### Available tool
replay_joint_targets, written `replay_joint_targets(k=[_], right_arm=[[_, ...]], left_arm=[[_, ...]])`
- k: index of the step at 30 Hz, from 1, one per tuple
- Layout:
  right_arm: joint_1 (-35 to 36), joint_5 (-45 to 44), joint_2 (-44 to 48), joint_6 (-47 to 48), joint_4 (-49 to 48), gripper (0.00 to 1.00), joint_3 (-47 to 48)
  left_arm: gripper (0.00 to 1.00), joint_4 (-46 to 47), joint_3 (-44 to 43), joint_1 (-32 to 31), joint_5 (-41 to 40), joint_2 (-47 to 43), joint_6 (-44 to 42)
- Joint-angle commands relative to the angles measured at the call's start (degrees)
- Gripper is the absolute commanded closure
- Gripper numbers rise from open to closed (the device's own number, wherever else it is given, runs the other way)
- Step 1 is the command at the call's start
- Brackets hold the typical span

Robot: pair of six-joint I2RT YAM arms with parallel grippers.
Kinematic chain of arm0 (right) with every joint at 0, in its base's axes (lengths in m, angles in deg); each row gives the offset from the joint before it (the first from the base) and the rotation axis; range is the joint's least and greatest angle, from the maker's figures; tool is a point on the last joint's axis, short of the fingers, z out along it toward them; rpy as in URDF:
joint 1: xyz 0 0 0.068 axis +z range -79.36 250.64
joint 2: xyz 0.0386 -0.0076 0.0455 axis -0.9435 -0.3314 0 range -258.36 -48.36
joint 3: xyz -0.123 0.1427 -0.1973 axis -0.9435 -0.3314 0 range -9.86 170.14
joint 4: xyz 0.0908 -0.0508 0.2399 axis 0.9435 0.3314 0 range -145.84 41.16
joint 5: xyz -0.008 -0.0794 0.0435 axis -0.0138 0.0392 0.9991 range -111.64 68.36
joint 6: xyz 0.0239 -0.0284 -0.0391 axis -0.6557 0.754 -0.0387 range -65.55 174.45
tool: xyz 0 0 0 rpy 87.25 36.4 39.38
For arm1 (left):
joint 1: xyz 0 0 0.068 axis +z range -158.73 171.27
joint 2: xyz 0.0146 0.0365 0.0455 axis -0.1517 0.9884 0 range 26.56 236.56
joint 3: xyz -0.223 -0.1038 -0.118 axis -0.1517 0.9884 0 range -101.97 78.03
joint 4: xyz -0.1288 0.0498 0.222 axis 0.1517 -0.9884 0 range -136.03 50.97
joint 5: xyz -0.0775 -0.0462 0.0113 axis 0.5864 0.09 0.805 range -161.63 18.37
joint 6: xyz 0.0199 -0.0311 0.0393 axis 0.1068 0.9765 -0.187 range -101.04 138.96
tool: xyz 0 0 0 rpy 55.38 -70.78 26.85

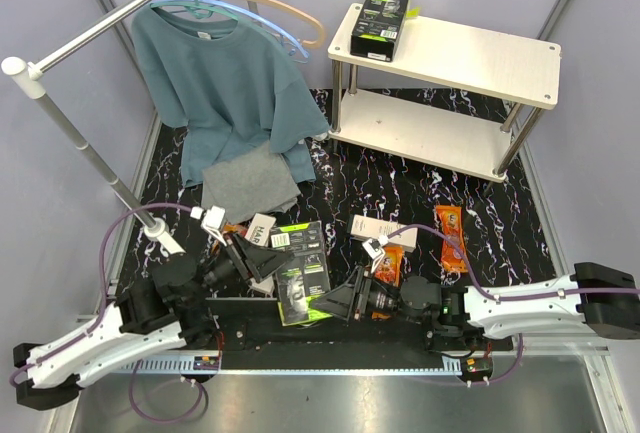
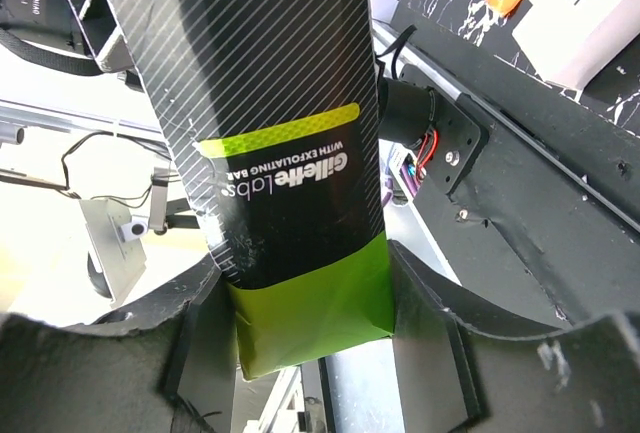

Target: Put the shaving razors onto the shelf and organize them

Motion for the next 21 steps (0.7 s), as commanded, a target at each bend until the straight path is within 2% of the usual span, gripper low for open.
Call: replay_joint_targets(k=[1,3,4,12,21], right_arm=[[0.3,1.3,-1.2,0.9,1.1,0.81,2.7],[0.4,1.1,-1.6,0.8,1.8,0.83,3.3],[0.3,0.9,-1.9,0.8,2.4,0.83,3.6],[0.4,0.8,-2.2,1.3,3.7,0.91,5.1],[0.4,0.1,-1.7,1.4,4.8,0.94,5.4]], left_arm=[[0.34,0.3,-6.4,0.1,-3.7,2.5,-3.1],[0.07,-4.2,-8.9,0.1,-4.4,3.5,-4.8],[0.01,-6.2,-9.7,0.1,-5.7,4.4,-5.3],[0.01,-23.5,-17.4,0.1,-13.5,8.1,-8.4],[0.01,-40.6,-25.7,0.1,-23.0,20.1,-5.6]])
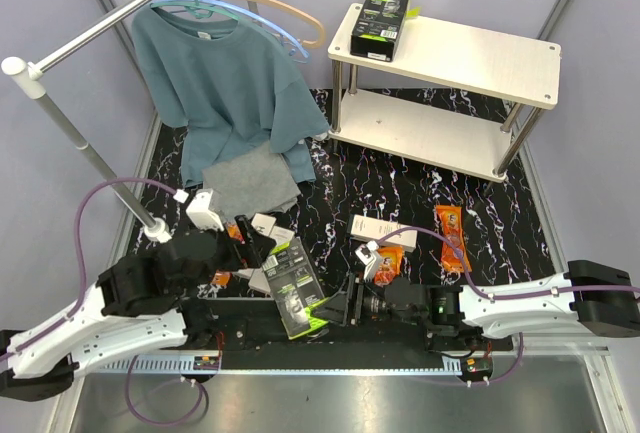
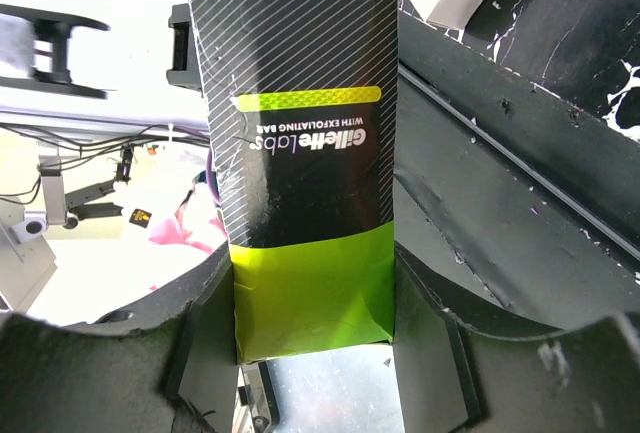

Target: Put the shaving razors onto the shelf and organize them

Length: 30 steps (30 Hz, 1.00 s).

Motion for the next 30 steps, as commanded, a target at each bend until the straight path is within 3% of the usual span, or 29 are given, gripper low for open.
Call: replay_joint_targets(k=[1,7,13,24,30], right_arm=[[0.3,-0.5,1.6,0.9,-6.1,0.94,3.7],[0.3,-1.2,3.3,1.1,-4.8,0.95,3.5],[0.3,-3.2,5.9,2.1,1.8,0.95,5.9],[0.0,-20.9,9.7,8.8,32.6,0.96,29.8],[-4.5,-18.6,3.8,16.2,42.8,0.96,47.3]], left_arm=[[0.01,-10.7,-4.7,0.0,-8.7,6.6,2.6],[0.01,-25.1,-9.1,0.0,-16.5,11.9,16.3],[0.01,-35.4,-11.6,0.0,-19.7,14.3,22.6],[0.01,-35.1,-9.5,0.0,-18.7,10.7,22.4],[0.01,-32.0,-7.9,0.0,-17.2,11.0,20.1]])
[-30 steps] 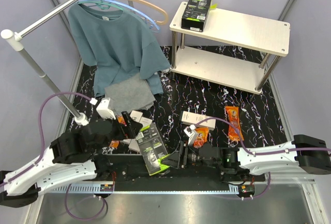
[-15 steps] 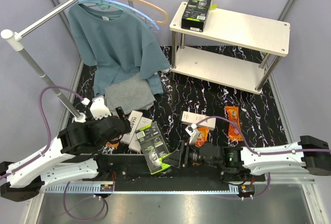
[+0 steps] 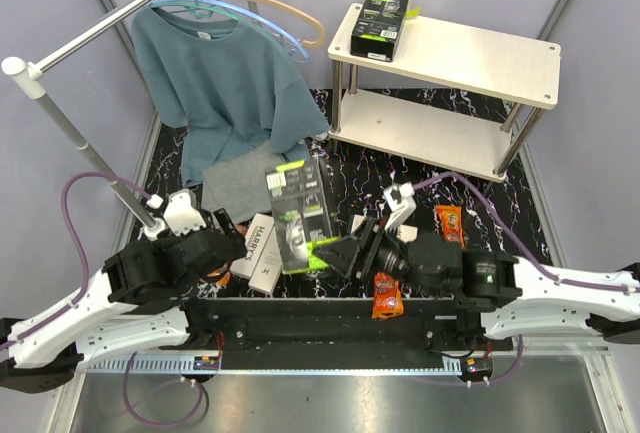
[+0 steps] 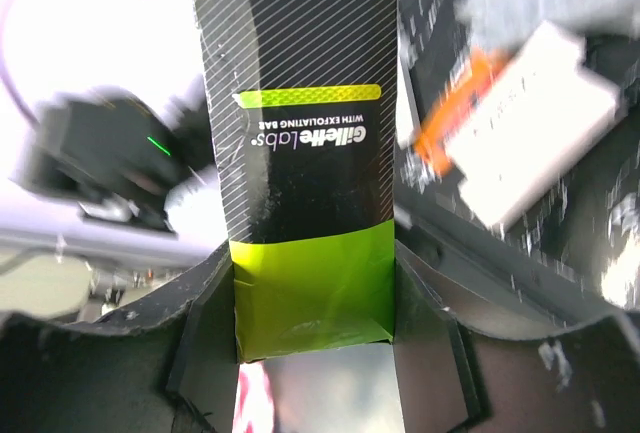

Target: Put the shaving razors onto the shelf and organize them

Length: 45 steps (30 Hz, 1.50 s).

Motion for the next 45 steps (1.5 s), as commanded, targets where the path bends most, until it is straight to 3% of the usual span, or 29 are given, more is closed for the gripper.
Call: replay_joint_targets(k=[1,9,17,34,45], right_arm=[[-4.5,-0.3,-4.3,7.4,4.2,0.96,14.9],[-17.4,20.4,-17.2,11.3,5.4,0.96,28.0],[-38.8,42.0,-26.0,12.6,7.9,0.96,44.2],[-66.3,58.6,-48.9,9.4,21.4,1.0,89.5],[-74.2,62.8,-53.1,6.2,21.5,1.0,94.4]], left_arm=[[0.01,-3.3,1.3,0.0,-0.9,0.3,-1.3],[0.01,-0.3,2.5,0.0,1.2,1.7,-3.5],[0.01,4.6,6.1,0.0,5.7,1.0,-5.4],[0.01,14.8,13.0,-0.3,15.1,3.7,-7.4],[0.01,18.1,15.8,-1.7,16.8,3.7,-6.7]])
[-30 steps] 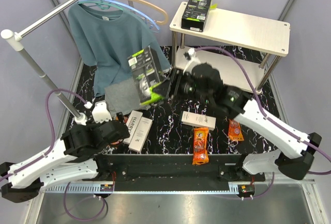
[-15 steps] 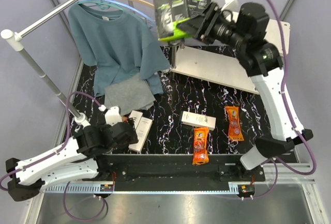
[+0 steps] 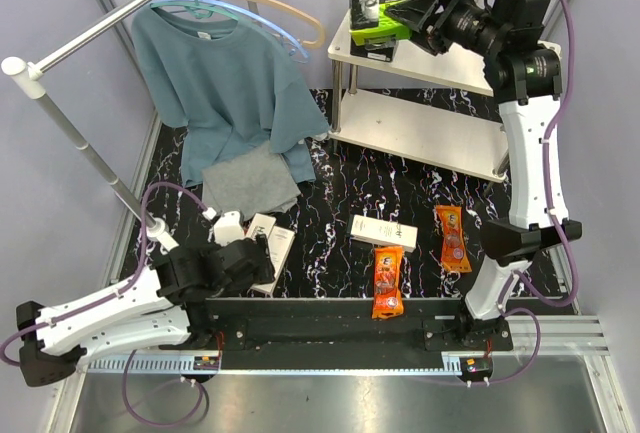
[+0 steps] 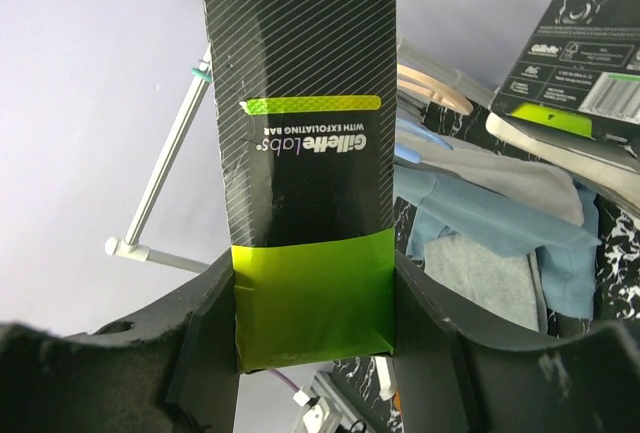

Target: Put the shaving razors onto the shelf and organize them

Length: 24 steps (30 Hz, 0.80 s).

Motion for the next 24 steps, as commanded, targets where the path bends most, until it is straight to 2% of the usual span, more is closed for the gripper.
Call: replay_joint_targets(k=[1,11,18,24], right_arm=[[-2.4,4.9,1.6,-1.7,-5.8,1.0,3.2],[-13.4,8.4,1.1,-1.8,-5.8,1.0,-1.5],[-18.2,10.5,-0.4,-2.1,-5.8,1.0,-4.3],[-19.7,11.9,-2.7,-2.6,-5.8,1.0,-6.2]], left_arm=[[0.01,3.7,0.6,-0.7,1.1,0.1,-0.2],[0.01,6.6,0.7,-2.1,1.9,2.8,-0.1],[0.01,8.1,0.4,-3.3,2.1,5.2,0.0],[0.01,8.7,0.6,-4.2,2.0,5.8,0.4]])
